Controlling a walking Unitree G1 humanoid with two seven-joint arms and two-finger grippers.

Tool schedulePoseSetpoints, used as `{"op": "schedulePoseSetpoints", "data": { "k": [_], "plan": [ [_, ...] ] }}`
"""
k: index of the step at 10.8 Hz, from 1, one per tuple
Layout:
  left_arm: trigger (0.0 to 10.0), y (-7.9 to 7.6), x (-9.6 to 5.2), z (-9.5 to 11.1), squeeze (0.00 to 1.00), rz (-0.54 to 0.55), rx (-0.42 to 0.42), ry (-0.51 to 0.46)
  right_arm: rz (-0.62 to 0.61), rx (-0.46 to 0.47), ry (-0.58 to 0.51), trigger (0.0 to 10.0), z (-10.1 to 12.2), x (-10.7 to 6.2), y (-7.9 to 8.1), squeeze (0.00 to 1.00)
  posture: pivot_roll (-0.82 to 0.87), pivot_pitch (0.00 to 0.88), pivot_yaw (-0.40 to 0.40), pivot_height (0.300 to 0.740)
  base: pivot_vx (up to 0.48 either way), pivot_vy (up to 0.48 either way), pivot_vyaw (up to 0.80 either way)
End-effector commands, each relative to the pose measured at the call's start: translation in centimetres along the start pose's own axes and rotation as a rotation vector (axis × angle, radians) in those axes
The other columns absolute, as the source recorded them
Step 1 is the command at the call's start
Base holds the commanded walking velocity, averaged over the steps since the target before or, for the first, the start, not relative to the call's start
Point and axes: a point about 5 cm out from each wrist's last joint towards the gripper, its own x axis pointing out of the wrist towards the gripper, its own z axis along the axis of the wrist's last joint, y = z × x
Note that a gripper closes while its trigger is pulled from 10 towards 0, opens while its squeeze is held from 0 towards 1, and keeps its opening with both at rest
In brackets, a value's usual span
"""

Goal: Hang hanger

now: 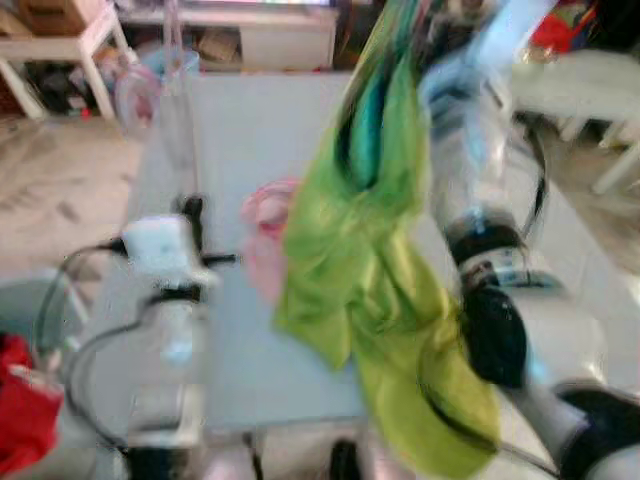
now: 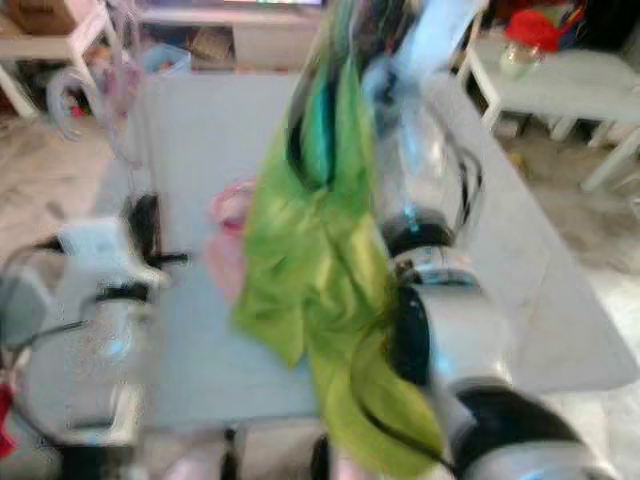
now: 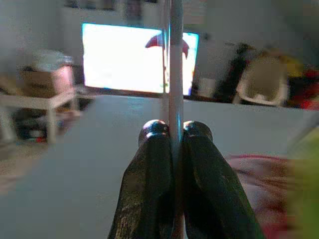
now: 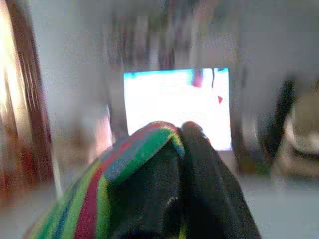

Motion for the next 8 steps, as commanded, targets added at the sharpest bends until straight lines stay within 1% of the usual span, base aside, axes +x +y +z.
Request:
{"op": "schedulePoseSetpoints", "data": {
  "k": [1,2,3,4,5,6,7,8],
  "plan": [
    [10.0,0.5,-0.8,-1.5,0.00,0.019,0.021,0.089,0.105,-0.102,0.215,10.0,-3.5,-1.3,0.9,1.00,0.07,0.125,-0.053,0.740,0.000,0.000,0.00],
    [10.0,0.6,-0.9,-1.6,0.00,0.020,0.023,0.093,0.141,-0.163,0.294,10.0,-4.8,-2.2,0.5,1.00,0.07,0.128,-0.052,0.740,0.000,0.000,0.00],
    [10.0,0.7,-1.1,-1.7,0.00,0.025,0.031,0.103,0.254,-0.213,0.334,10.0,-5.4,-3.7,-0.4,1.00,0.07,0.136,-0.047,0.740,0.000,0.000,0.00],
    [10.0,0.7,-1.2,-1.7,0.00,0.028,0.038,0.110,0.360,-0.251,0.284,10.0,-4.4,-4.5,-1.2,1.00,0.07,0.140,-0.045,0.740,0.000,0.000,0.00],
    [10.0,0.7,-1.3,-1.9,0.00,0.026,0.052,0.122,0.378,-0.273,0.247,10.0,-3.3,-5.5,-2.8,1.00,0.06,0.146,-0.041,0.740,0.000,0.000,0.00],
    [10.0,0.5,-1.3,-2.0,0.00,0.026,0.062,0.134,0.337,-0.296,0.174,10.0,-2.1,-6.2,-4.1,1.00,0.05,0.151,-0.038,0.740,0.000,0.000,0.00],
    [10.0,0.2,-1.3,-2.1,0.00,0.021,0.076,0.139,0.201,-0.247,0.075,10.0,-0.8,-7.1,-5.8,1.00,0.04,0.154,-0.035,0.740,0.000,0.000,0.00],
    [10.0,0.1,-1.3,-2.1,0.00,0.013,0.091,0.143,0.184,-0.271,0.038,10.0,-1.2,-8.7,-5.4,1.00,0.03,0.157,-0.034,0.740,0.000,0.000,0.00]
  ]
}}
